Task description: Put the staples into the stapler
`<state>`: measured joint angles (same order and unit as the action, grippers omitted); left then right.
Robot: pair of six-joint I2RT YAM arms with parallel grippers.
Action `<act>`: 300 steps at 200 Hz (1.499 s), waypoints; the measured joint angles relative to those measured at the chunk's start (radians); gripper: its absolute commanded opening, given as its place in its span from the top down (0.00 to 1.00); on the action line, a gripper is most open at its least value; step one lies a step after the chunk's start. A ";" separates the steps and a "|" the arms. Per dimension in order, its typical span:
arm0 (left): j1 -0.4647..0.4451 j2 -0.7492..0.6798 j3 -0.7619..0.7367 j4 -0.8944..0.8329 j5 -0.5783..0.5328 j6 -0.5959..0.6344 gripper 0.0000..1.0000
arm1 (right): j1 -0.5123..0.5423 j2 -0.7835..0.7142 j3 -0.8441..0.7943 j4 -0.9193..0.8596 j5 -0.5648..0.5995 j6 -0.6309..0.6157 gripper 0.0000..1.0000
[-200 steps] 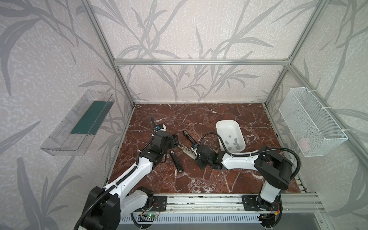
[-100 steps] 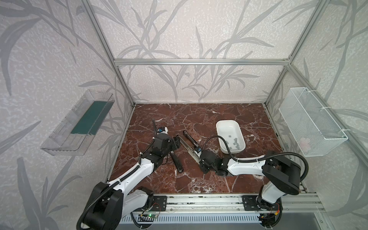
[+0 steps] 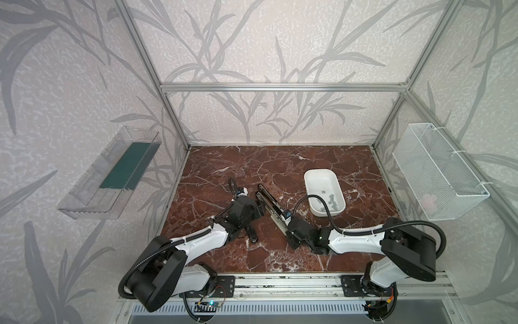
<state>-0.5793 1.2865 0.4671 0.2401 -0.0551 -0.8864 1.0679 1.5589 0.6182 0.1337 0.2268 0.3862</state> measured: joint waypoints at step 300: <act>0.134 0.477 0.134 0.453 0.096 -0.099 0.22 | -0.021 0.027 -0.033 0.159 -0.100 0.020 0.94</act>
<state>-0.4458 1.7634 0.6006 0.6930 0.0406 -0.9852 1.0466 1.5860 0.5850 0.2924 0.1272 0.4061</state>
